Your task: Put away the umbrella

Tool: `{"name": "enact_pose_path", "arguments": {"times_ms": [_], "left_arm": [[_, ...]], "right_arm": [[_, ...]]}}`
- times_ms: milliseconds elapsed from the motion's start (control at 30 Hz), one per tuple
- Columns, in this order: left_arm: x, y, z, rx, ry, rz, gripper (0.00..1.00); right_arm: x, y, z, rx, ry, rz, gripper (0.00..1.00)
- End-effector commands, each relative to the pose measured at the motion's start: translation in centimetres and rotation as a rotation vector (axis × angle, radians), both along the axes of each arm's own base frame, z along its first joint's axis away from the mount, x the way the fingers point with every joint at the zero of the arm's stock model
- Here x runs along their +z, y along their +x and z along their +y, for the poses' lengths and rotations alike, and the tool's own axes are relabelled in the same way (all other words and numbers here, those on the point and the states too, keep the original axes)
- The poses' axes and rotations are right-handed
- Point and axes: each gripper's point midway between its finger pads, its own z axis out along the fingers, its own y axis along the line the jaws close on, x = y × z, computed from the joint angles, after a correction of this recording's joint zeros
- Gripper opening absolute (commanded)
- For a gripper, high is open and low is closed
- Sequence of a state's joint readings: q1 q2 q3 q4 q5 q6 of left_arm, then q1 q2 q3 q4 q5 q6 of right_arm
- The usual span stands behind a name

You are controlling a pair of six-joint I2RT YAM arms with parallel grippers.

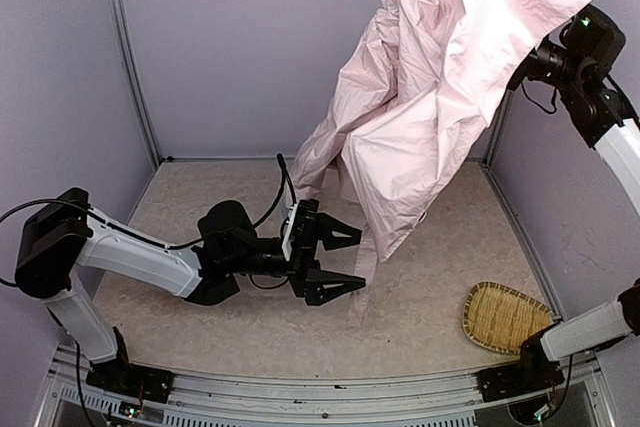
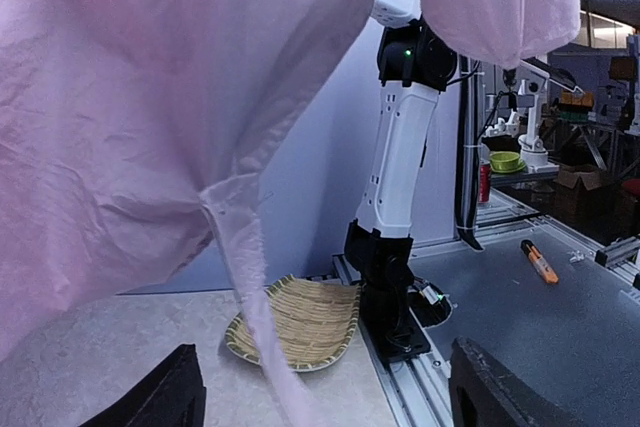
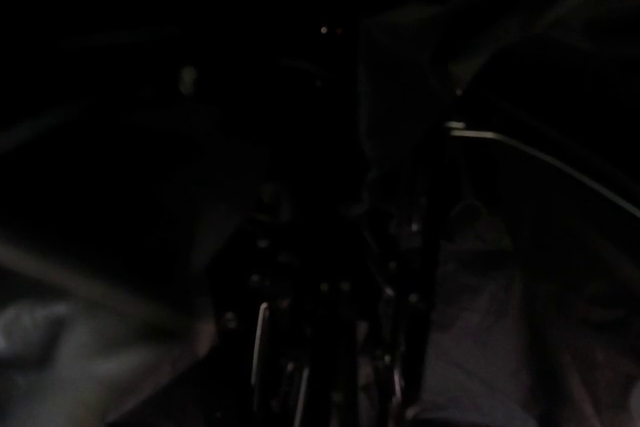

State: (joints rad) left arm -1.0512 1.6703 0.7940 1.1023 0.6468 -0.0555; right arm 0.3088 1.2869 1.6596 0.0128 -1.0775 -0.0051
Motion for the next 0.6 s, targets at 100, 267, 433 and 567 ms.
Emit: {"name": "enact_pose_path", "arguments": {"times_ms": [100, 267, 433, 567], "left_arm": [[0.5, 1.5, -1.9, 0.054, -0.011, 0.041, 0.67], [0.4, 2.2, -2.5, 0.074, 0.007, 0.057, 0.44], [0.3, 3.3, -1.8, 0.134, 0.046, 0.078, 0.0], [0.9, 4.1, 1.2, 0.252, 0.092, 0.024, 0.0]], "right_arm": [[2.3, -0.6, -0.6, -0.03, 0.04, -0.078, 0.0], [2.7, -0.7, -0.8, -0.044, 0.046, -0.079, 0.0], [2.6, -0.4, -1.4, -0.126, 0.022, -0.077, 0.0], [1.3, 1.8, -3.5, -0.369, -0.027, -0.088, 0.0]]}}
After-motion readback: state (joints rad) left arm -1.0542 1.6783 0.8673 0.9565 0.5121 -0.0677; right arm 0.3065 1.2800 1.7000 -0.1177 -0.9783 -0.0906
